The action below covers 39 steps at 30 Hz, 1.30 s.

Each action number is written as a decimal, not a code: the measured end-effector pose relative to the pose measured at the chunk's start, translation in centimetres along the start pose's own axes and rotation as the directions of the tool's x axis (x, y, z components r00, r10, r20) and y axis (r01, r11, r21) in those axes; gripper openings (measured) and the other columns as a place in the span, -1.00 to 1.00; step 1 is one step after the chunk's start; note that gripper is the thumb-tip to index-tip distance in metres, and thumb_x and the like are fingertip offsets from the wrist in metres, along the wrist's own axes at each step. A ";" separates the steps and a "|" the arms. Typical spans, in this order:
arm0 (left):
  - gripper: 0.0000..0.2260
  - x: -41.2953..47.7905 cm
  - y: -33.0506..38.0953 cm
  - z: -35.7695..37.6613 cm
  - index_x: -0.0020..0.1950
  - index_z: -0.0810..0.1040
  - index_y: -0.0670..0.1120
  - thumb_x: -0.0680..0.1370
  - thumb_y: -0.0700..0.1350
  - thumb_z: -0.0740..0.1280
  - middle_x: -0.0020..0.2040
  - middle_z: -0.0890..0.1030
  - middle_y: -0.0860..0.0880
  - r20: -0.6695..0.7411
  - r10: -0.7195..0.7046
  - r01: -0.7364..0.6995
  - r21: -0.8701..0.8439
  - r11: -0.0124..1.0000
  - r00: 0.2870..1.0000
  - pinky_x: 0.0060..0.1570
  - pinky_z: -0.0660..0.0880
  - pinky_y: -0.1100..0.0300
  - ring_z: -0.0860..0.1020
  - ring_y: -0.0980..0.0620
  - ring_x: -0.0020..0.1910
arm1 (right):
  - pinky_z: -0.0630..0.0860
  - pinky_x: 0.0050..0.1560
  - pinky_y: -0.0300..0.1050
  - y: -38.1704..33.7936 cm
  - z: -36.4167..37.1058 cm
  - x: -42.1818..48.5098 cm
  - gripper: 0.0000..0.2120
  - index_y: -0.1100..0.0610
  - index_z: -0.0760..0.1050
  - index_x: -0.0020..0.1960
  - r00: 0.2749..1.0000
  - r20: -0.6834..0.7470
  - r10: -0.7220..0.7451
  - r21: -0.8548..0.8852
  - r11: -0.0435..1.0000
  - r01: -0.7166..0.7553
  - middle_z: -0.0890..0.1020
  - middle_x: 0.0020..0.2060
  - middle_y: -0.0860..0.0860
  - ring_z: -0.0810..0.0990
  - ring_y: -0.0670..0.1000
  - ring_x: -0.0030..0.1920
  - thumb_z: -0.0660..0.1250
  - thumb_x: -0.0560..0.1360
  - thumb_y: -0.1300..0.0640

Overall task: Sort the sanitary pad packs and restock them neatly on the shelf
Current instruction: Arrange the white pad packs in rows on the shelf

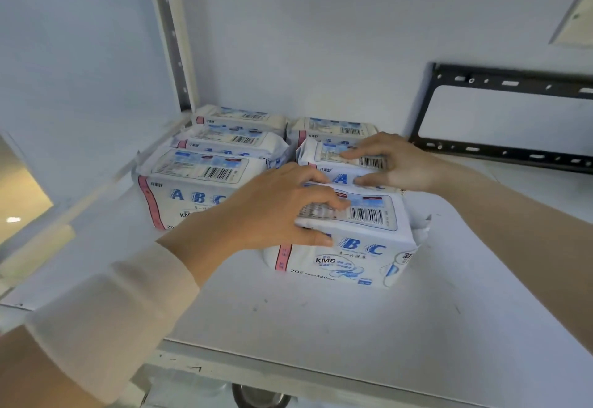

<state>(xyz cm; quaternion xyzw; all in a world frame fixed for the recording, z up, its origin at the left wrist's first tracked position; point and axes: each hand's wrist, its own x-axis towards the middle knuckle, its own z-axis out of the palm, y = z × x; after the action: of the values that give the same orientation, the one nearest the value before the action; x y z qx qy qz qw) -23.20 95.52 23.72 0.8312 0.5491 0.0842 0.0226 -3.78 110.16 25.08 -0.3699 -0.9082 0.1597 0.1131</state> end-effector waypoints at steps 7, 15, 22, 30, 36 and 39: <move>-0.49 0.7 -0.3 0.1 0.38 0.26 0.31 0.43 0.25 0.27 0.44 0.21 0.15 0.001 -0.035 0.035 0.007 0.999 0.999 0.33 0.09 0.20 0.14 0.14 0.39 | -0.02 0.34 -0.19 0.0 0.1 0.9 -0.58 -0.17 0.34 0.34 0.997 0.065 0.046 -0.036 0.998 -0.043 0.31 0.36 -0.01 0.13 0.05 0.36 0.30 0.51 0.03; -0.49 1.4 -0.6 0.6 0.38 0.26 0.29 0.45 0.22 0.29 0.45 0.21 0.14 -0.058 -0.061 0.060 -0.007 0.998 0.996 0.35 0.06 0.20 0.12 0.13 0.41 | 0.07 0.39 -0.15 0.3 -0.5 0.1 -0.69 0.06 0.47 0.29 0.993 -0.106 0.049 0.070 0.997 -0.042 0.48 0.25 0.00 0.31 -0.01 0.32 0.11 0.61 0.06; -0.48 1.6 -0.8 1.0 0.39 0.31 0.21 0.44 0.21 0.29 0.44 0.26 0.09 -0.116 -0.043 0.045 0.020 0.999 0.992 0.35 0.09 0.14 0.15 0.07 0.41 | 0.31 -0.01 -0.31 1.8 0.4 -2.0 -0.75 0.12 0.56 0.19 0.947 -0.252 0.197 0.255 0.958 -0.131 0.49 -0.09 -0.11 0.47 0.00 0.16 0.27 0.54 0.18; -0.47 1.9 -0.8 0.9 0.42 0.25 0.21 0.46 0.20 0.26 0.47 0.19 0.12 -0.072 -0.061 0.066 0.064 0.996 0.996 0.36 0.06 0.16 0.09 0.10 0.43 | 0.33 0.02 -0.27 1.4 0.4 -1.3 -0.74 0.22 0.54 0.20 0.954 -0.260 0.148 0.207 0.974 -0.094 0.58 0.14 0.14 0.50 0.08 0.15 0.25 0.54 0.25; -0.47 1.8 -0.4 0.8 0.44 0.21 0.20 0.49 0.19 0.25 0.48 0.16 0.12 -0.057 -0.080 0.083 0.058 0.995 0.995 0.37 0.03 0.16 0.08 0.11 0.44 | 0.31 -0.04 -0.31 1.1 0.4 -1.1 -0.72 0.18 0.51 0.24 0.965 -0.189 0.184 0.235 0.962 -0.137 0.55 0.20 0.12 0.49 0.06 0.20 0.24 0.55 0.20; -0.44 1.6 0.0 0.6 0.46 0.13 0.21 0.50 0.21 0.22 0.50 0.12 0.12 -0.043 -0.098 0.101 0.066 0.993 0.994 0.40 -0.03 0.16 0.05 0.11 0.46 | 0.25 -0.11 -0.39 0.7 0.1 -1.4 -0.69 0.13 0.48 0.28 0.956 -0.170 0.240 0.241 0.951 -0.196 0.51 0.26 0.06 0.44 -0.02 0.22 0.21 0.57 0.12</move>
<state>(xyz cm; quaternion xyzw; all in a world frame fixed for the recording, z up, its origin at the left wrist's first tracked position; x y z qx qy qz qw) -22.49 96.98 23.33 0.8013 0.5927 0.0807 -0.0124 -2.40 109.61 24.63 -0.4674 -0.8225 0.2339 0.2244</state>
